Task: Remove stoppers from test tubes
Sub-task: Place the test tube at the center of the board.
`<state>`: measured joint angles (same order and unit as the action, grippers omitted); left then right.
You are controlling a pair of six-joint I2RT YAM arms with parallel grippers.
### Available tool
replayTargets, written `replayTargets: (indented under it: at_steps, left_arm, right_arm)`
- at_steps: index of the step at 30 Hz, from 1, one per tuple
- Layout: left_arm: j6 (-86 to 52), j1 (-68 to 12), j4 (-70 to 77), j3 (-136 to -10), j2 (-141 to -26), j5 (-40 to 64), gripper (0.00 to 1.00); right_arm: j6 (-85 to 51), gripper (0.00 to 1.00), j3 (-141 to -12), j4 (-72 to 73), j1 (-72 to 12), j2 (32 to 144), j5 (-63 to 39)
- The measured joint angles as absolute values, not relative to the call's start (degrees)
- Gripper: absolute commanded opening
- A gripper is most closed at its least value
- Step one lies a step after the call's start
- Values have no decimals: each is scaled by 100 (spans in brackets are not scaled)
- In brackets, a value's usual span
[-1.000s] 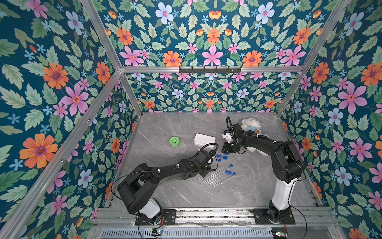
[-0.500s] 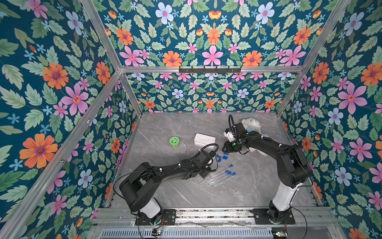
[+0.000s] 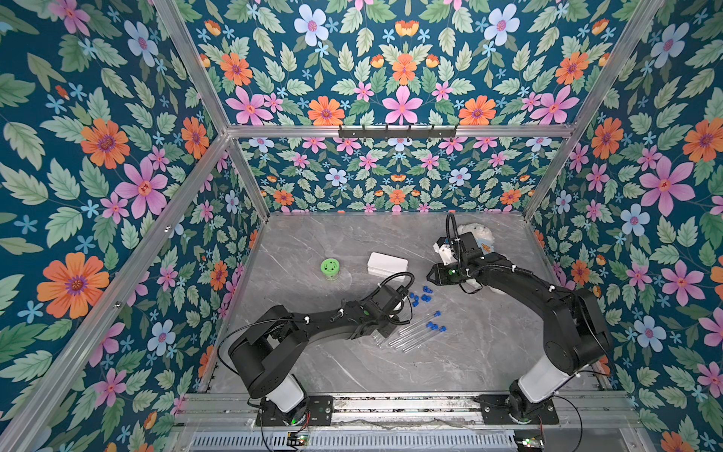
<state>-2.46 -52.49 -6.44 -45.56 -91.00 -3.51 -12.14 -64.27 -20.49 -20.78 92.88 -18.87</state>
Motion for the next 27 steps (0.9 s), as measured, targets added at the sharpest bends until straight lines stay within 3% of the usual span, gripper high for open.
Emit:
replayTargets:
  at_steps: [13,27]
  left_arm:
    - [-261,-5251,-663,-4591,-9122,-421,19]
    - [-261,-5288,-705,-4624,-9129,-458,24]
  right_arm:
    - [-1332,42,-6027,-1455,-1997,8729,-1776]
    - [-1356,42,-5913,-1343,-1944,8554,-1776]
